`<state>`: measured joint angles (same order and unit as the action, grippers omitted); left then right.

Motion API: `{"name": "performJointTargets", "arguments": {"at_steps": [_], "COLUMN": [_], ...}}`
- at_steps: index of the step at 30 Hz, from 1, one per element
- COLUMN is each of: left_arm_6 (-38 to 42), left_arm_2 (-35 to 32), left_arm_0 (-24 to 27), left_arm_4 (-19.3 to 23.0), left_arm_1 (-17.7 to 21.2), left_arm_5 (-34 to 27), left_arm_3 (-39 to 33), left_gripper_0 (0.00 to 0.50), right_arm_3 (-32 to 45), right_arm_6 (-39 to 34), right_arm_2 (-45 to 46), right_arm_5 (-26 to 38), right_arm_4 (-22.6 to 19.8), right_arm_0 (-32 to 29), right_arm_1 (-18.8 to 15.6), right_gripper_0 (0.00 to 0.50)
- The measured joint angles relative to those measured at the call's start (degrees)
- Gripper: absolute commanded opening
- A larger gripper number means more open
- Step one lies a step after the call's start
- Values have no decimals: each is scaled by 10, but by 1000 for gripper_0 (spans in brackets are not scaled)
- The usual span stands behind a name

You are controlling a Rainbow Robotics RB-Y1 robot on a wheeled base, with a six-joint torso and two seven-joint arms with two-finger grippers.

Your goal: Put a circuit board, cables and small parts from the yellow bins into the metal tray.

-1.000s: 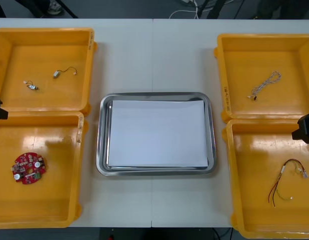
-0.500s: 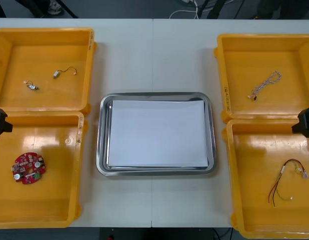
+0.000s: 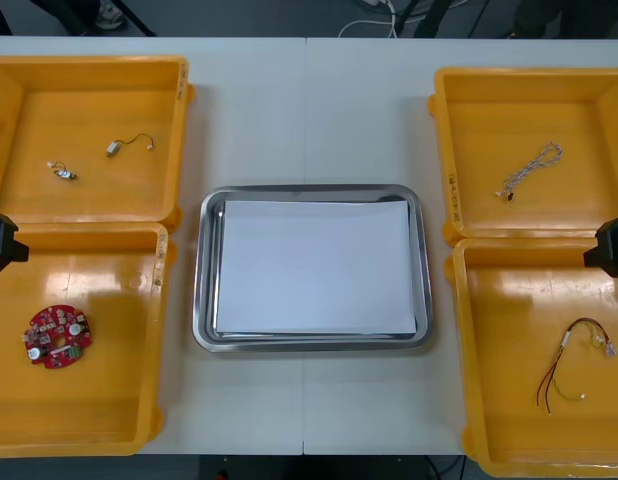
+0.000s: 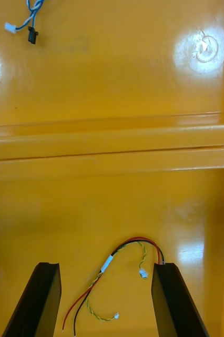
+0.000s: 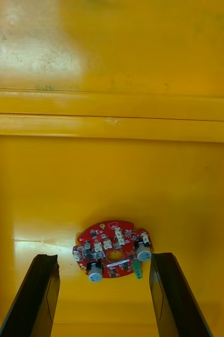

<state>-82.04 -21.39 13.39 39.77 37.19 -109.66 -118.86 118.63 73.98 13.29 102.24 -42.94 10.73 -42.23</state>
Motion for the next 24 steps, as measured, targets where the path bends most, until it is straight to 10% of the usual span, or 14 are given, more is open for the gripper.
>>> {"name": "performJointTargets", "arguments": {"at_steps": [24], "left_arm_6": [190], "left_arm_2": [0], "left_arm_0": [-91], "left_arm_4": [0], "left_arm_1": [-69], "left_arm_5": [0], "left_arm_3": [-99], "left_gripper_0": [500], "right_arm_3": [18], "right_arm_6": [-26], "right_arm_2": [0], "right_arm_5": [-99], "right_arm_4": [-26], "right_arm_0": [-130], "right_arm_1": [0], "right_gripper_0": [500]}}
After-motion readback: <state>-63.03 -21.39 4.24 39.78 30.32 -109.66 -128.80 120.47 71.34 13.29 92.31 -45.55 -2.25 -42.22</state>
